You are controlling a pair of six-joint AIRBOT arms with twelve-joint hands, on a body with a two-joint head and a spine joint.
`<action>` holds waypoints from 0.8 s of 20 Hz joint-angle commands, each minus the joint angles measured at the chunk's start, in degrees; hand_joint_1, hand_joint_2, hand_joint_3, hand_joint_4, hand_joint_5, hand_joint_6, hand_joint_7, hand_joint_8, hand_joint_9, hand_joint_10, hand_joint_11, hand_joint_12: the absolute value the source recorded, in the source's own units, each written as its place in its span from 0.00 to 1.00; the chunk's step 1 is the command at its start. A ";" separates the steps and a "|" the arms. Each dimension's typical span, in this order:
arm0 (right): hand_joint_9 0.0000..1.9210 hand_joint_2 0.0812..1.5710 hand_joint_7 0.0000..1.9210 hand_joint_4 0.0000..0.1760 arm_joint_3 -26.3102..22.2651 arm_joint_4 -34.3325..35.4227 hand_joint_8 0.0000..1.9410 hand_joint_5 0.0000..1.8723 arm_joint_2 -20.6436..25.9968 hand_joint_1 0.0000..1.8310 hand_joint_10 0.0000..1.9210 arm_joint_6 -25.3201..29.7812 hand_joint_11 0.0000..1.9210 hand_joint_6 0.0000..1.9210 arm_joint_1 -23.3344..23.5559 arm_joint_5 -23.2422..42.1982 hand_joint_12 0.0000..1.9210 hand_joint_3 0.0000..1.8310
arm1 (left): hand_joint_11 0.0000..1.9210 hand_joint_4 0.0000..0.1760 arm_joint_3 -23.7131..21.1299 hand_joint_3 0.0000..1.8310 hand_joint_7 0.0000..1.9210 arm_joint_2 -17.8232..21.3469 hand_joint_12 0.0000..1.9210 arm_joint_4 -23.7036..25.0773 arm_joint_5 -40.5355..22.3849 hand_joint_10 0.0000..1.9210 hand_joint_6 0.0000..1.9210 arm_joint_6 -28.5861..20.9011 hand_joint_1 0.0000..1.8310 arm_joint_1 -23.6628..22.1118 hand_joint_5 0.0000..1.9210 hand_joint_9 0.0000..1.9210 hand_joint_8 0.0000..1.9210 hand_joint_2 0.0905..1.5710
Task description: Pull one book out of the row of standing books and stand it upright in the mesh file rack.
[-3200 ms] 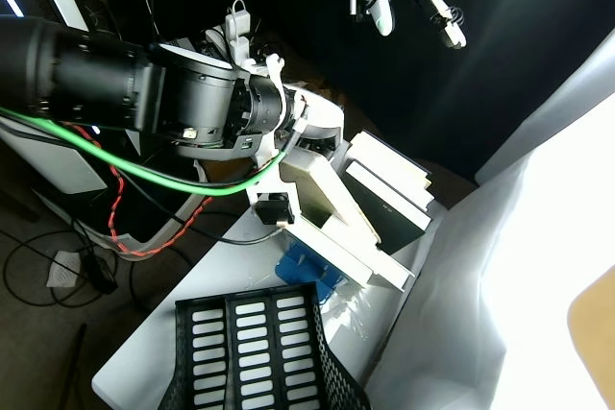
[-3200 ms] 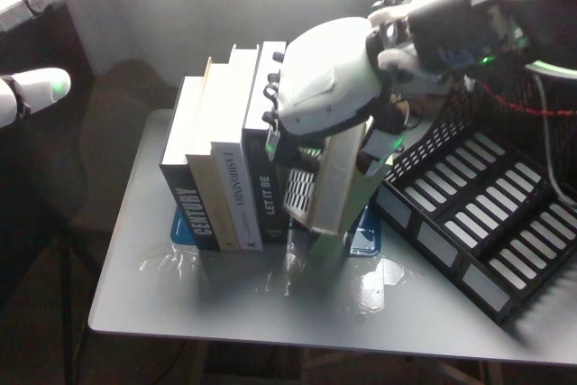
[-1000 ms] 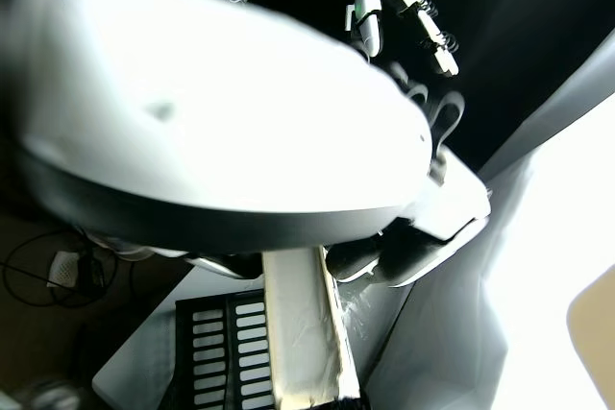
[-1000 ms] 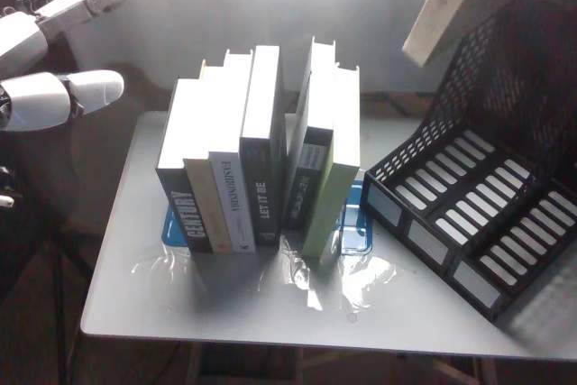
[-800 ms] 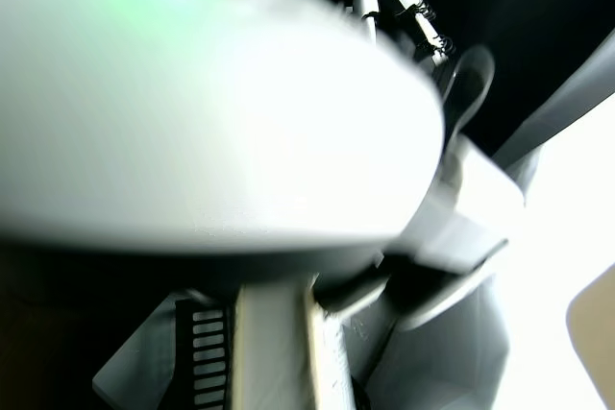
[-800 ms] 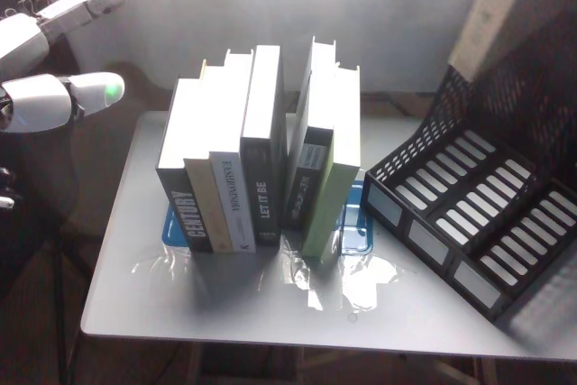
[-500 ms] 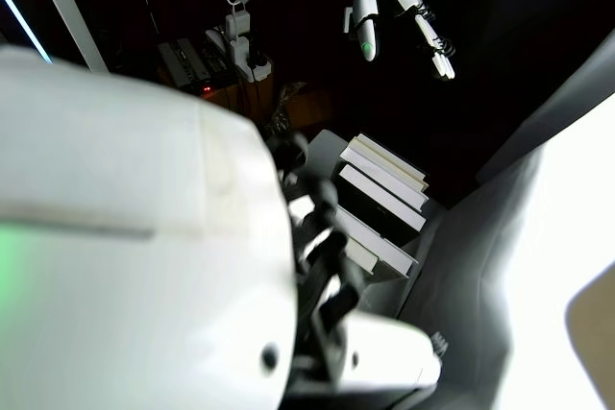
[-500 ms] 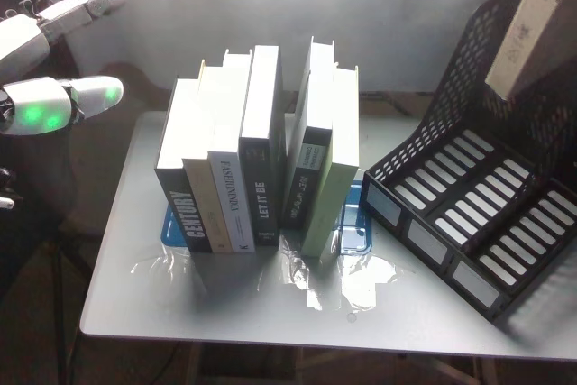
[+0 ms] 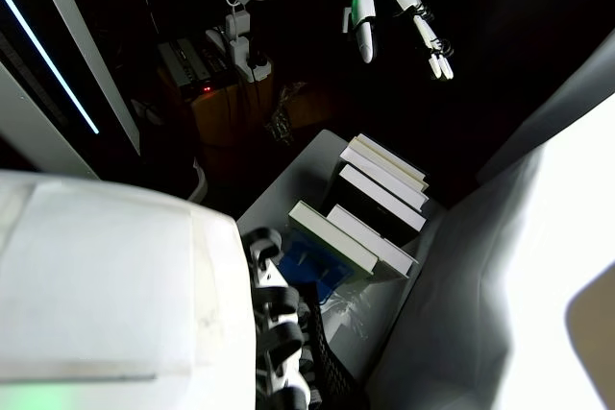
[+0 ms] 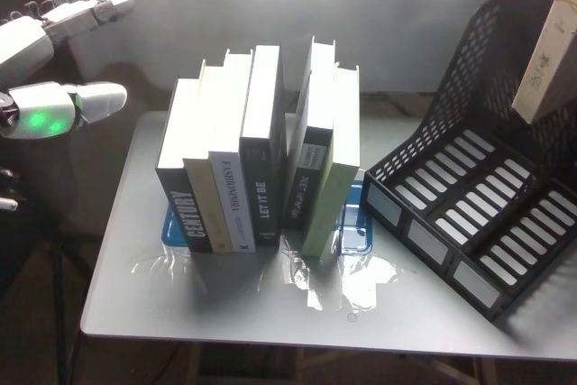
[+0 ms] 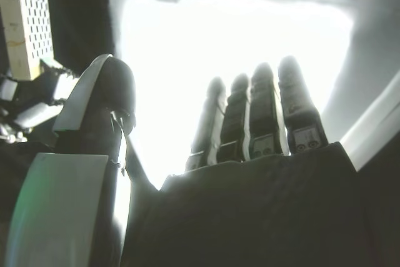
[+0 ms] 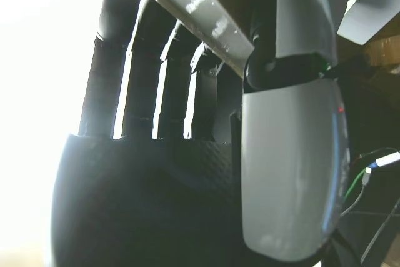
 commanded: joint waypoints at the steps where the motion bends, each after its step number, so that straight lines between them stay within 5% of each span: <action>1: 0.52 0.74 0.49 0.00 0.38 -0.22 0.65 0.41 -0.02 0.69 0.74 -0.31 0.44 0.57 -0.27 -6.44 0.90 0.00 | 0.00 0.00 0.27 0.00 0.01 0.78 0.00 -1.56 -7.04 0.00 0.00 -0.24 0.41 -0.47 0.05 0.00 0.00 0.83; 2: 0.52 0.74 0.49 0.00 0.82 -0.22 0.65 0.41 -0.81 0.69 0.74 -0.31 0.44 0.57 -1.59 -6.86 0.90 0.00 | 0.00 0.00 0.26 0.00 0.01 0.79 0.00 -1.56 -7.27 0.00 0.00 -0.24 0.41 -0.35 0.05 0.00 0.00 0.83; 3: 0.62 0.70 0.57 0.00 1.15 -0.19 0.52 0.45 -1.51 0.69 0.76 -0.31 0.56 0.56 -2.85 -7.33 0.92 0.00 | 0.00 0.00 0.25 0.00 0.00 0.80 0.00 -1.56 -7.53 0.00 0.00 -0.24 0.43 -0.29 0.05 0.00 0.00 0.83; 4: 0.49 0.73 0.48 0.00 1.30 -0.16 0.54 0.38 -2.07 0.73 0.77 -0.31 0.46 0.62 -3.98 -7.96 0.89 0.00 | 0.00 0.00 0.23 0.00 0.00 0.81 0.00 -1.56 -7.69 0.00 0.00 -0.24 0.43 -0.24 0.05 0.00 0.00 0.83; 7: 0.45 0.74 0.46 0.00 2.20 0.03 0.54 0.40 -4.10 0.74 0.76 -0.31 0.35 0.63 -6.67 -9.05 0.87 0.00 | 0.00 0.00 0.03 0.00 0.00 0.89 0.00 -1.67 -8.22 0.00 0.00 -0.24 0.45 0.03 0.04 0.00 0.00 0.84; 9: 0.48 0.73 0.47 0.00 2.91 0.54 0.52 0.43 -5.13 0.74 0.75 -0.31 0.44 0.60 -8.11 -9.75 0.91 0.00 | 0.00 0.00 0.00 0.00 0.00 0.87 0.00 -1.67 -8.41 0.00 0.00 -0.24 0.43 0.03 0.05 0.00 0.00 0.84; 13: 0.47 0.73 0.47 0.00 4.36 1.44 0.53 0.41 -7.68 0.74 0.75 -0.31 0.41 0.61 -11.70 -11.75 0.86 0.00 | 0.00 0.00 0.01 0.00 0.00 0.82 0.00 -2.05 -8.73 0.00 0.00 -0.24 0.43 0.48 0.06 0.00 0.00 0.84; 16: 0.51 0.70 0.51 0.00 5.38 2.67 0.50 0.45 -9.22 0.75 0.72 -0.31 0.44 0.52 -14.12 -12.97 0.89 0.00 | 0.00 0.00 0.15 0.00 0.00 0.64 0.00 -2.17 -8.76 0.00 0.00 -0.24 0.42 0.74 0.06 0.00 0.00 0.84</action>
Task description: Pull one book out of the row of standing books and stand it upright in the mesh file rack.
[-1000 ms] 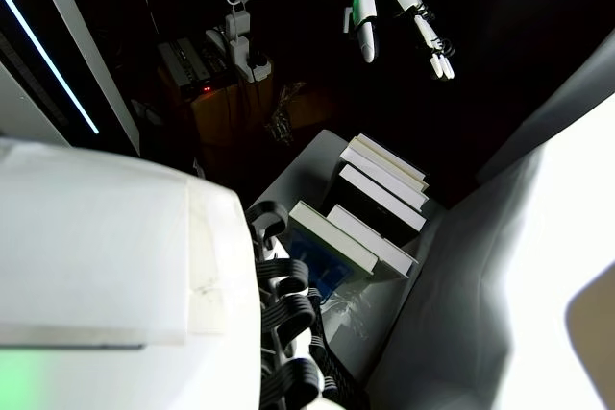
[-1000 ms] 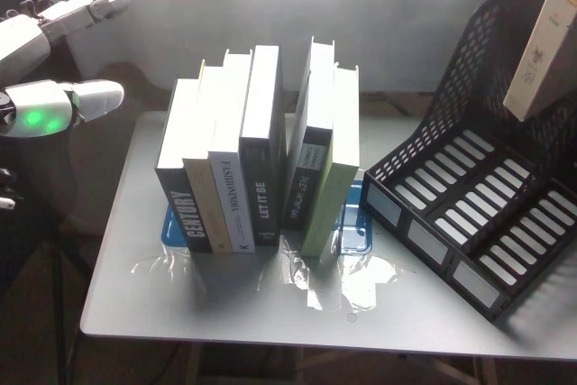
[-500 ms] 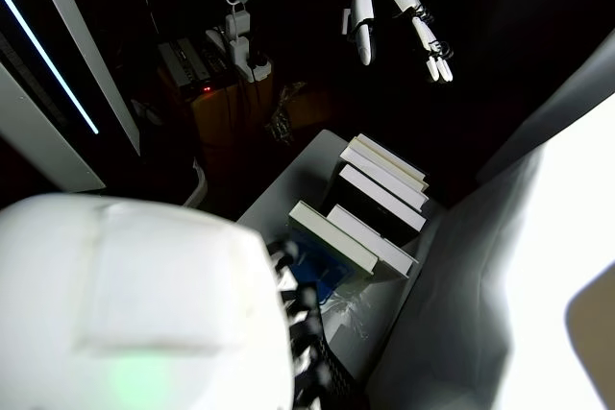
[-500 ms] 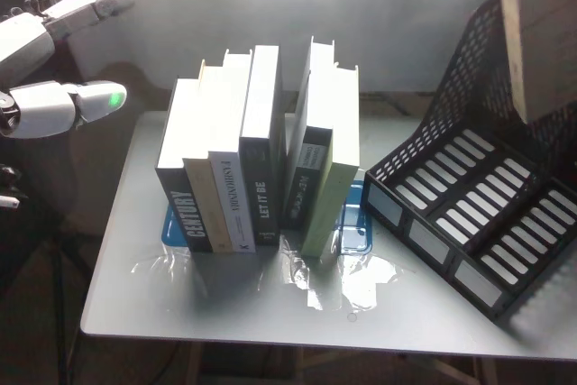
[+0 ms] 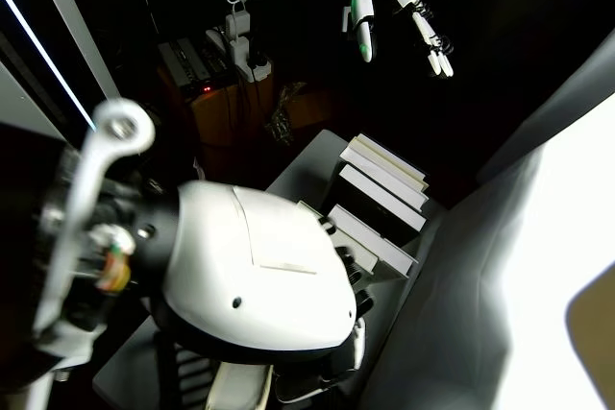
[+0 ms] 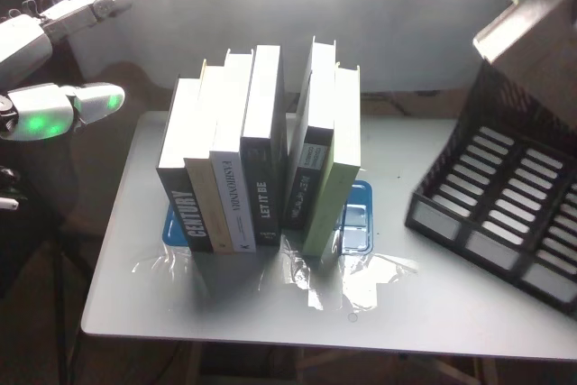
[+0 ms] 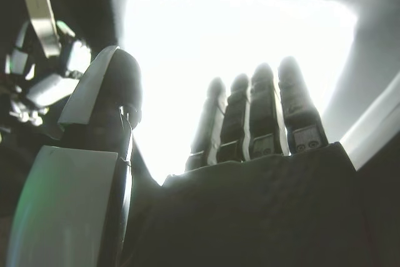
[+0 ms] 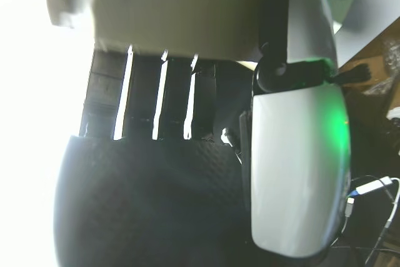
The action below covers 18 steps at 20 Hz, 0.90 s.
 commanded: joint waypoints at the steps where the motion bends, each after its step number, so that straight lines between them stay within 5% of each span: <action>1: 0.51 0.70 0.51 0.00 0.52 0.20 0.50 0.45 0.60 0.75 0.72 -0.37 0.44 0.52 0.56 -6.14 0.89 0.00 | 0.00 0.00 0.21 0.00 0.00 0.66 0.00 -2.13 -6.92 0.00 0.00 -0.22 0.42 0.05 0.06 0.00 0.00 0.84; 2: 0.47 0.72 0.48 0.00 0.72 0.65 0.59 0.45 0.37 0.75 0.78 -0.38 0.40 0.48 0.35 -6.18 0.95 0.00 | 0.00 0.00 0.20 0.00 0.00 0.66 0.00 -2.23 -6.98 0.00 0.00 -0.22 0.43 0.09 0.06 0.00 0.00 0.85; 3: 0.46 0.73 0.46 0.00 0.93 1.64 0.58 0.42 0.13 0.75 0.76 -0.66 0.39 0.56 -0.04 -6.19 0.90 0.00 | 0.00 0.00 0.22 0.00 0.00 0.59 0.00 -2.31 -7.03 0.00 0.00 -0.22 0.42 0.16 0.06 0.00 0.00 0.85; 7: 0.45 0.73 0.44 0.00 1.08 3.80 0.61 0.42 -0.24 0.74 0.79 -2.40 0.40 0.53 -0.39 -6.26 0.91 0.00 | 0.00 0.00 0.28 0.00 0.00 0.56 0.00 -2.34 -7.15 0.00 0.00 -0.22 0.44 0.24 0.06 0.00 0.00 0.84; 10: 0.47 0.72 0.46 0.00 0.86 5.42 0.52 0.43 0.01 0.81 0.66 -3.37 0.32 0.59 -0.62 -6.26 0.91 0.00 | 0.00 0.00 0.27 0.00 0.00 0.61 0.00 -2.54 -7.33 0.00 0.00 -0.22 0.43 0.48 0.06 0.00 0.00 0.85; 13: 0.52 0.70 0.51 0.00 -0.16 9.66 0.51 0.46 0.88 0.75 0.71 -5.93 0.44 0.49 -1.17 -5.96 0.88 0.00 | 0.00 0.00 0.20 0.00 0.00 0.59 0.00 -3.01 -7.57 0.00 0.00 -0.22 0.41 0.88 0.06 0.00 0.00 0.85; 18: 0.46 0.73 0.46 0.00 -1.72 19.75 0.58 0.40 1.70 0.75 0.77 -12.14 0.42 0.56 -1.13 -3.99 0.89 0.00 | 0.00 0.00 0.11 0.00 0.00 0.67 0.00 -3.65 -7.81 0.00 0.00 -0.22 0.42 1.38 0.06 0.00 0.00 0.85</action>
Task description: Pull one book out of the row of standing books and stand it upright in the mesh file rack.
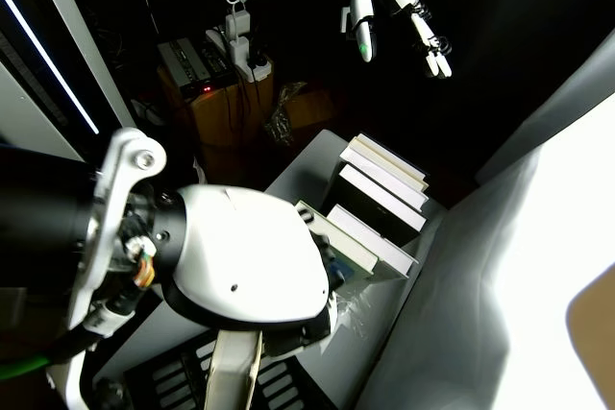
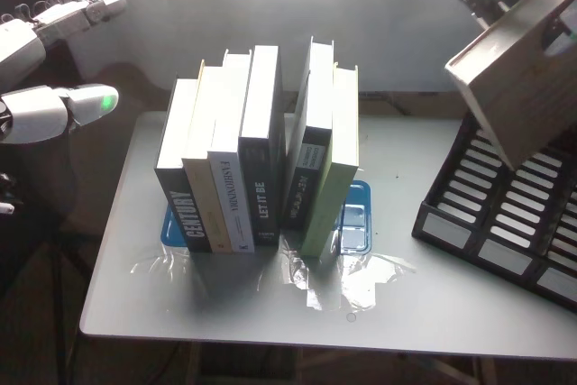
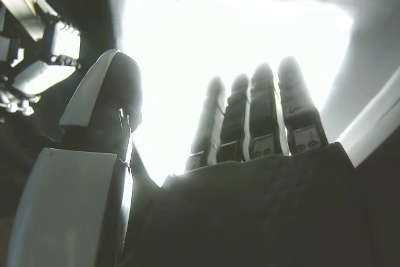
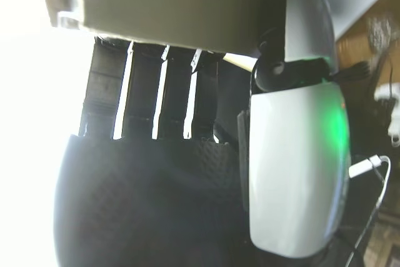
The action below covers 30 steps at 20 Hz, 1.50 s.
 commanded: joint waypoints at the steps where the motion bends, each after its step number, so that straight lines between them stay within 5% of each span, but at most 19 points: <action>1: 0.46 0.73 0.46 0.00 0.02 3.31 0.58 0.40 0.98 0.75 0.77 -1.74 0.42 0.56 0.67 -3.84 0.89 0.00 | 0.00 0.00 0.11 0.00 0.00 0.63 0.00 -2.00 -7.14 0.00 0.00 -0.24 0.42 0.05 0.06 0.00 0.00 0.85; 3: 0.46 0.73 0.45 0.00 0.54 8.92 0.58 0.40 1.11 0.75 0.77 -5.24 0.42 0.57 0.63 -3.32 0.89 0.00 | 0.00 0.00 0.08 0.00 0.00 0.59 0.00 -2.06 -7.17 0.00 0.00 -0.24 0.42 0.08 0.06 0.00 0.00 0.85; 4: 0.53 0.74 0.46 0.00 0.69 9.31 0.72 0.43 0.99 0.69 0.91 -5.30 0.51 0.51 0.45 -3.32 0.98 0.00 | 0.00 0.00 0.07 0.00 0.00 0.56 0.00 -2.12 -7.22 0.00 0.00 -0.24 0.43 0.09 0.06 0.00 0.00 0.85; 5: 0.47 0.73 0.47 0.00 0.95 9.85 0.59 0.40 0.87 0.73 0.78 -5.30 0.39 0.58 0.13 -3.29 0.92 0.00 | 0.00 0.00 0.04 0.00 0.00 0.56 0.00 -2.16 -7.25 0.00 0.00 -0.24 0.42 0.09 0.06 0.00 0.00 0.85; 6: 0.47 0.73 0.47 0.00 1.35 10.82 0.58 0.40 0.67 0.74 0.75 -5.30 0.37 0.58 -0.35 -3.23 0.88 0.00 | 0.00 0.00 0.00 0.00 0.00 0.55 0.00 -2.23 -7.29 0.00 0.00 -0.24 0.42 0.07 0.05 0.00 0.00 0.85; 13: 0.47 0.72 0.48 0.00 7.46 19.68 0.53 0.41 -3.15 0.75 0.72 -5.30 0.39 0.61 -6.47 -3.31 0.83 0.00 | 0.00 0.00 -0.05 0.00 0.00 0.49 0.00 -2.81 -7.77 0.00 0.00 -0.24 0.40 0.50 0.05 0.00 0.00 0.85; 16: 0.47 0.72 0.48 0.00 9.26 20.14 0.53 0.41 -4.95 0.75 0.72 -5.85 0.39 0.61 -8.35 -4.21 0.83 0.00 | 0.00 0.00 -0.06 0.00 0.00 0.48 0.00 -3.27 -8.23 0.00 0.00 -0.24 0.40 1.04 0.05 0.00 0.00 0.85; 18: 0.39 0.76 0.42 0.00 10.99 20.68 0.69 0.38 -6.16 0.73 0.80 -6.08 0.26 0.62 -9.46 -4.63 0.87 0.00 | 0.00 0.00 -0.04 0.00 0.00 0.41 0.00 -3.37 -8.46 0.00 0.00 -0.24 0.39 1.10 0.05 0.00 0.00 0.86; 19: 0.38 0.76 0.42 0.00 11.36 20.41 0.66 0.39 -6.38 0.73 0.80 -6.08 0.22 0.65 -9.58 -4.88 0.86 0.00 | 0.00 0.00 -0.04 0.00 0.00 0.40 0.00 -3.37 -8.48 0.00 0.00 -0.24 0.38 1.17 0.05 0.00 0.00 0.86; 22: 0.38 0.77 0.41 0.00 11.82 19.30 0.69 0.38 -6.47 0.73 0.84 -6.08 0.26 0.59 -9.62 -6.09 0.92 0.00 | 0.00 0.00 -0.01 0.00 0.00 0.37 0.00 -3.40 -8.62 0.00 0.00 -0.24 0.40 1.34 0.05 0.00 0.00 0.85; 23: 0.39 0.77 0.42 0.00 12.03 18.81 0.77 0.40 -6.47 0.68 0.83 -6.08 0.27 0.58 -9.49 -6.26 0.97 0.00 | 0.00 0.00 -0.02 0.00 0.00 0.39 0.00 -3.46 -8.70 0.00 0.00 -0.24 0.40 1.42 0.06 0.00 0.00 0.85; 25: 0.45 0.75 0.47 0.00 12.53 17.66 0.69 0.41 -6.50 0.69 0.74 -6.08 0.35 0.57 -8.83 -6.62 0.91 0.00 | 0.00 0.00 0.00 0.00 0.00 0.38 0.00 -3.48 -8.76 0.00 0.00 -0.24 0.39 1.45 0.06 0.00 0.00 0.85; 30: 0.44 0.74 0.44 0.00 14.87 13.93 0.62 0.39 -7.95 0.74 0.76 -5.65 0.36 0.60 -8.83 -8.53 0.86 0.00 | 0.00 0.00 0.29 0.00 0.00 -0.02 0.00 -3.56 -9.21 0.00 0.00 -0.24 0.39 1.60 0.06 0.00 0.00 0.85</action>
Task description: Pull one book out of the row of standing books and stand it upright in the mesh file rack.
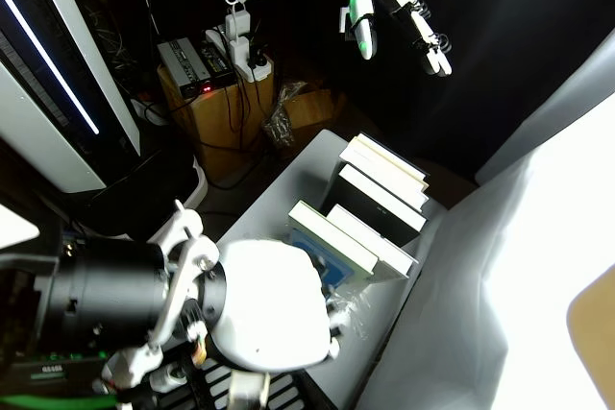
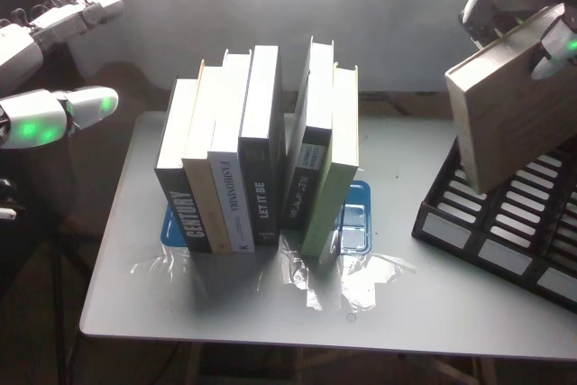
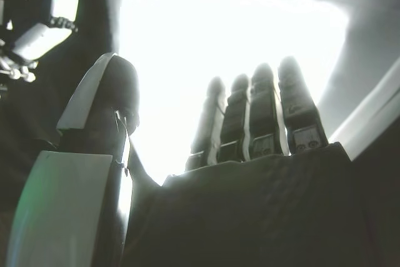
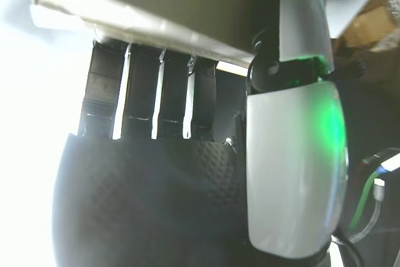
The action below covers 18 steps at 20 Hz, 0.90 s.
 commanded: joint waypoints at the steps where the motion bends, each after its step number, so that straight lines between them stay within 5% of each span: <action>1: 0.47 0.74 0.48 0.00 0.66 -0.03 0.66 0.43 0.77 0.69 0.73 0.51 0.36 0.55 0.73 -4.20 0.92 0.00 | 0.00 0.00 0.52 0.00 0.00 0.37 0.00 -2.01 -7.11 0.00 0.00 -0.22 0.38 -0.10 0.06 0.00 0.00 0.85; 3: 0.48 0.73 0.50 0.00 1.47 -2.46 0.64 0.43 0.28 0.68 0.66 2.60 0.33 0.57 0.47 -4.46 0.91 0.00 | 0.00 0.00 0.69 0.00 0.00 0.15 0.00 -2.01 -7.22 0.00 0.00 -0.22 0.39 -0.07 0.06 0.00 0.00 0.85; 4: 0.44 0.76 0.44 0.00 1.78 -3.54 0.61 0.36 0.06 0.78 0.72 3.28 0.26 0.62 0.32 -4.61 0.93 0.00 | 0.00 0.00 0.73 0.00 0.00 0.09 0.00 -2.01 -7.28 0.00 0.00 -0.22 0.40 -0.02 0.06 0.00 0.00 0.84; 6: 0.46 0.75 0.44 0.00 2.90 -8.45 0.58 0.34 -0.82 0.81 0.68 7.18 0.26 0.65 -0.19 -4.94 0.90 0.00 | 0.00 0.00 1.07 0.00 0.00 -0.23 0.00 -1.98 -7.28 0.00 0.00 -0.22 0.40 0.07 0.07 0.00 0.00 0.84; 9: 0.47 0.73 0.49 0.00 4.15 -13.60 0.56 0.39 -2.02 0.81 0.65 10.64 0.28 0.64 -0.57 -5.13 0.88 0.00 | 0.00 0.00 1.46 0.00 0.00 -0.55 0.00 -1.76 -7.46 0.00 0.00 -0.22 0.36 0.13 0.05 0.00 0.00 0.85; 10: 0.46 0.72 0.50 0.00 4.34 -13.78 0.53 0.41 -2.15 0.76 0.67 10.79 0.27 0.62 -0.73 -5.22 0.80 0.00 | 0.00 0.00 1.55 0.00 0.00 -0.63 0.00 -1.70 -7.46 0.00 0.00 -0.22 0.37 0.13 0.05 0.00 0.00 0.85; 11: 0.47 0.72 0.50 0.00 4.50 -14.04 0.53 0.40 -2.21 0.80 0.65 10.89 0.27 0.63 -0.90 -5.33 0.86 0.00 | 0.00 0.00 1.66 0.00 0.00 -0.73 0.00 -1.65 -7.50 0.00 0.00 -0.22 0.37 0.13 0.05 0.00 0.00 0.85; 14: 0.39 0.74 0.45 0.00 5.07 -14.73 0.58 0.40 -2.21 0.74 0.75 11.06 0.17 0.68 -1.34 -5.64 0.82 0.00 | 0.00 0.00 1.77 0.00 0.00 -0.83 0.00 -1.65 -7.70 0.00 0.00 -0.22 0.39 0.28 0.05 0.00 0.00 0.84; 18: 0.40 0.75 0.43 0.00 5.39 -23.47 0.60 0.40 -2.54 0.74 0.76 17.43 0.25 0.69 -1.33 -5.43 0.83 0.00 | 0.00 0.00 2.41 0.00 0.00 -1.53 0.00 -1.50 -8.23 0.00 0.00 -0.22 0.37 0.38 0.05 0.00 0.00 0.85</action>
